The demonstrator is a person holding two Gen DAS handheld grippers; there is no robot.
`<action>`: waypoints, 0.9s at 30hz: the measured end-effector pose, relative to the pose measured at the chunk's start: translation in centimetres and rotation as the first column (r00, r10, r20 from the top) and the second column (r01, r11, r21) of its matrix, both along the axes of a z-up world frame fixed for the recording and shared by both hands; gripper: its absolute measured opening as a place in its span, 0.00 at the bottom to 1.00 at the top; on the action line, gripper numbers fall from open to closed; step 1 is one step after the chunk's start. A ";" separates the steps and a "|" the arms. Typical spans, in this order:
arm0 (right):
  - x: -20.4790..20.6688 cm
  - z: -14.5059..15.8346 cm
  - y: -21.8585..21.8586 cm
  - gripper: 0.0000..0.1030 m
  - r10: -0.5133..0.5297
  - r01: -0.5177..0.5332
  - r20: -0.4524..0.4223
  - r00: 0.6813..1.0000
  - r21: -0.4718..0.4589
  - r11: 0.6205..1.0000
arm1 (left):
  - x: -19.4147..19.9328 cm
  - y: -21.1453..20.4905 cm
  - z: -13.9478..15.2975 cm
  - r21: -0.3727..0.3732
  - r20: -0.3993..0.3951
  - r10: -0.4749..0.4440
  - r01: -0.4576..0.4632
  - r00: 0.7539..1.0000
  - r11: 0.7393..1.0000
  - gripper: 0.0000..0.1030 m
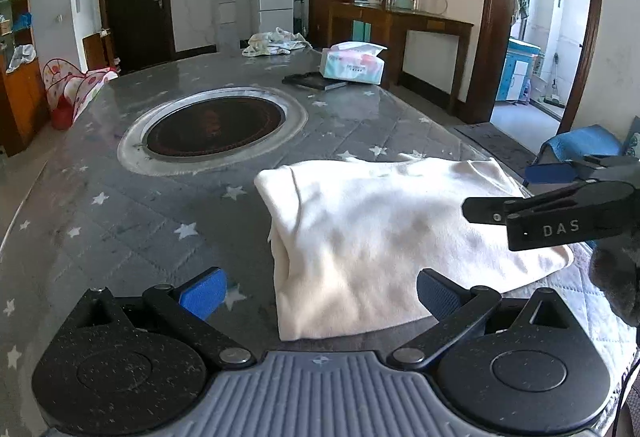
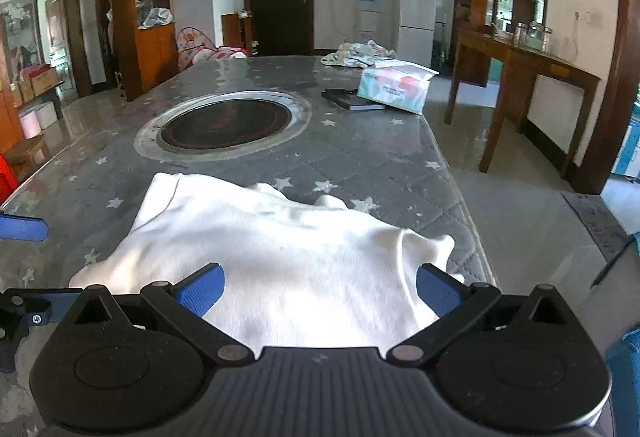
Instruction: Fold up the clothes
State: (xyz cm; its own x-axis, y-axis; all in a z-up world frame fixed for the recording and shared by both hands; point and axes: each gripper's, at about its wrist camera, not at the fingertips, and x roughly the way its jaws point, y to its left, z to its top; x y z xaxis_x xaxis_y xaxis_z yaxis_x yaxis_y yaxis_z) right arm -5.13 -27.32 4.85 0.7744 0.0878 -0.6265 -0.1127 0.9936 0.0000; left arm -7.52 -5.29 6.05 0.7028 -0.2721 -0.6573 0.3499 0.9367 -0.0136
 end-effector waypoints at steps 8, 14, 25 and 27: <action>-2.6 -0.1 -0.4 1.00 -0.055 0.055 -0.030 0.998 0.000 0.998 | -1.0 0.5 -0.5 0.018 -0.044 0.056 -0.056 0.997 0.998 1.00; -4.4 -0.7 -0.3 1.00 -0.060 0.060 -0.061 0.996 -0.009 0.998 | -1.8 0.8 -0.8 0.022 -0.067 0.076 -0.075 0.995 0.997 1.00; -6.5 -1.9 0.6 1.00 -0.062 0.065 -0.130 0.990 0.014 0.998 | -3.0 0.9 -1.2 0.048 -0.068 0.092 -0.089 0.993 0.995 1.00; -6.8 -2.1 0.8 1.00 -0.058 0.062 -0.140 0.988 0.021 0.998 | -3.2 1.0 -1.3 0.050 -0.069 0.096 -0.093 0.993 0.994 1.00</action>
State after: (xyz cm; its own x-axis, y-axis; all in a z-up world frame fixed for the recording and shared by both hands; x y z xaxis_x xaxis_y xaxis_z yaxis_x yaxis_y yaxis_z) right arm -11.89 -26.50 2.73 0.6845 0.0607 -0.7265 -0.0500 0.9981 0.0363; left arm -10.70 -4.31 4.79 0.6745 -0.1746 -0.7173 0.2595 0.9657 0.0090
